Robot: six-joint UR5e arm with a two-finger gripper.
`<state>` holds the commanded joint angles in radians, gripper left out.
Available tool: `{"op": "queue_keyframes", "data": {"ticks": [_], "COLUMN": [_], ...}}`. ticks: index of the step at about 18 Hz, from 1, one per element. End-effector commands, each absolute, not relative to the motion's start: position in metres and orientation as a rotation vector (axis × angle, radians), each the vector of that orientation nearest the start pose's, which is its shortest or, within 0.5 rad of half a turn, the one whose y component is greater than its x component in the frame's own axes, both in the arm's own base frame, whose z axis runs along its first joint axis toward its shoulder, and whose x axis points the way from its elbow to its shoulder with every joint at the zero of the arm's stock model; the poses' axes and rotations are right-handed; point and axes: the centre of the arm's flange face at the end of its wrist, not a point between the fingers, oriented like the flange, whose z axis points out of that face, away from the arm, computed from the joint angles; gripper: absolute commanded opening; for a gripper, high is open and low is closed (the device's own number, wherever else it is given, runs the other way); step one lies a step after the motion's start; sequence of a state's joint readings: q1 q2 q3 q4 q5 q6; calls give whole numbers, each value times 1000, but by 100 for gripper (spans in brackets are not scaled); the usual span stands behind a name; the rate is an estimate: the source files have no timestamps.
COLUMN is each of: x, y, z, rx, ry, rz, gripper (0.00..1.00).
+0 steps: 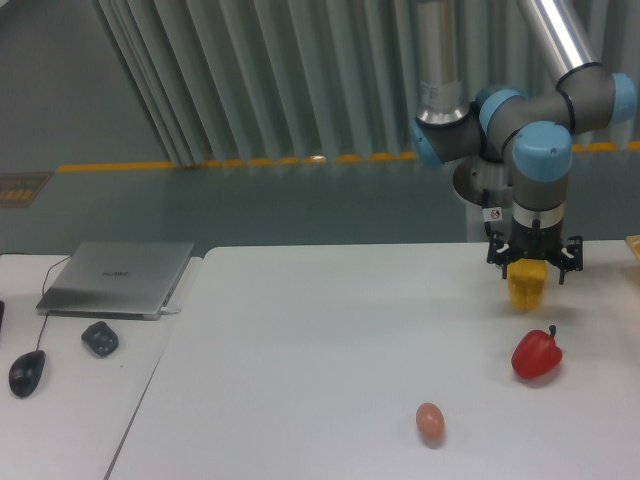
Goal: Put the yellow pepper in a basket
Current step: 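Close the gripper on the yellow pepper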
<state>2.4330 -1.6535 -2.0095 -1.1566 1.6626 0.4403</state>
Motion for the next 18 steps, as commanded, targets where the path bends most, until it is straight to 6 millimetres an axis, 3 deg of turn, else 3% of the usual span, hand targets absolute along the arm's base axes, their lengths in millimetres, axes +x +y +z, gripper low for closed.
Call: {"op": "queue_keyframes", "data": {"ticks": [3,7,8,9,10,11,16,18], "x": [-263,-256,-255,-255,-255,-255,-255,-257], "y": [408,411,411,411,411,411,411,411], "z": [270,270,271,272,272,273,272,276], "rx": [-3249,-3261,-3258,-3258,-3256,-3257,-3263,-3258], "ry": [-657,-617,-619,-617,-624,-614,-607,-607], "rz": [25,28,31,31,33,35,40,45], "gripper": [100,97,86,84,73,45,28,28]}}
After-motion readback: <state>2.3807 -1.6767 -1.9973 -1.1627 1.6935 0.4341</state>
